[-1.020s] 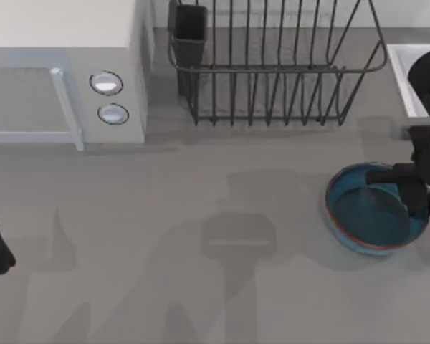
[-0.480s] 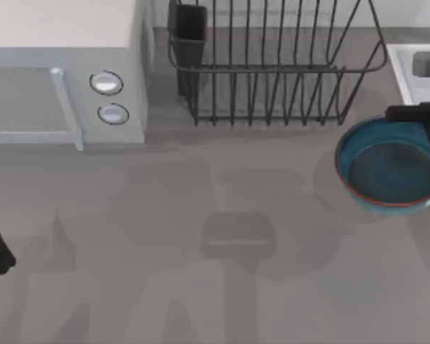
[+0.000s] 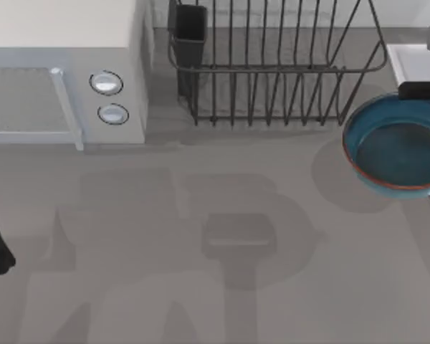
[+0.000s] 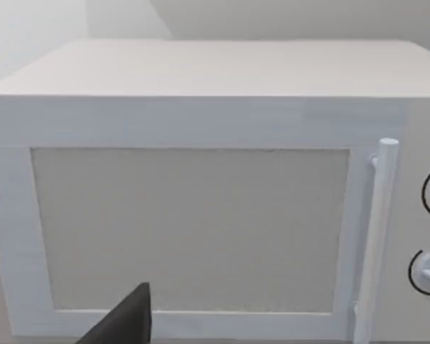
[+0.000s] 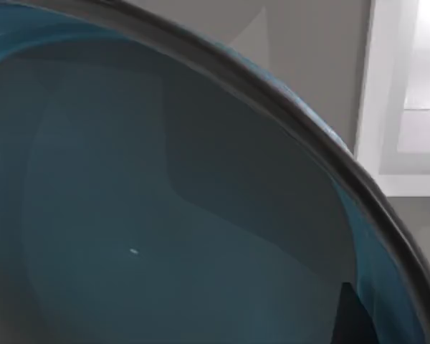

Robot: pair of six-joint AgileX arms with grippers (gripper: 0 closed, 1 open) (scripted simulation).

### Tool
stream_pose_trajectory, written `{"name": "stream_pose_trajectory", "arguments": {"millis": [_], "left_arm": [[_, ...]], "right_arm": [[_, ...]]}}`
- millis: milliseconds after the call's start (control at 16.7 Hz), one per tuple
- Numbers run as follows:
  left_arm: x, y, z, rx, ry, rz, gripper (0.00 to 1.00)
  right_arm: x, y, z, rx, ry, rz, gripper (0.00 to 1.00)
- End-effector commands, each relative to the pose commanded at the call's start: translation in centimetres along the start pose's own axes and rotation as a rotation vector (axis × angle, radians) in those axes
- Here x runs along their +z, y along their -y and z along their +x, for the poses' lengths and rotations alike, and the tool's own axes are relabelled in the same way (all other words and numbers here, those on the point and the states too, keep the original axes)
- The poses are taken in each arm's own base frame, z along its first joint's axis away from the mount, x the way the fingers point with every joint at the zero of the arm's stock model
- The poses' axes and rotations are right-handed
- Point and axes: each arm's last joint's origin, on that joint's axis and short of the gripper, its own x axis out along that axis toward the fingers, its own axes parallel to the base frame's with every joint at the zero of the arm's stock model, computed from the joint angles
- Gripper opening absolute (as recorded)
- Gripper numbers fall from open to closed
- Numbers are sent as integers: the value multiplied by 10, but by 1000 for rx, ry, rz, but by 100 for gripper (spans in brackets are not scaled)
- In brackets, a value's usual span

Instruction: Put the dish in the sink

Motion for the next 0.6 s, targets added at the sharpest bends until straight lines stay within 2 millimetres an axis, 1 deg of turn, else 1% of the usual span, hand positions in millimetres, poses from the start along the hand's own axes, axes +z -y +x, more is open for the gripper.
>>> {"name": "stream_pose_trajectory", "arguments": {"millis": [180, 300, 420, 600], "left_arm": [[0, 0, 0, 0, 0, 0, 100], [0, 0, 0, 0, 0, 0, 100], [0, 0, 0, 0, 0, 0, 100], [0, 0, 0, 0, 0, 0, 100]], "right_arm": [[1, 1, 2, 17, 16, -1, 0], [3, 5, 9, 55, 52, 3, 0], [8, 13, 20, 108, 110, 14, 0], [16, 31, 43, 200, 243, 37, 0]]}}
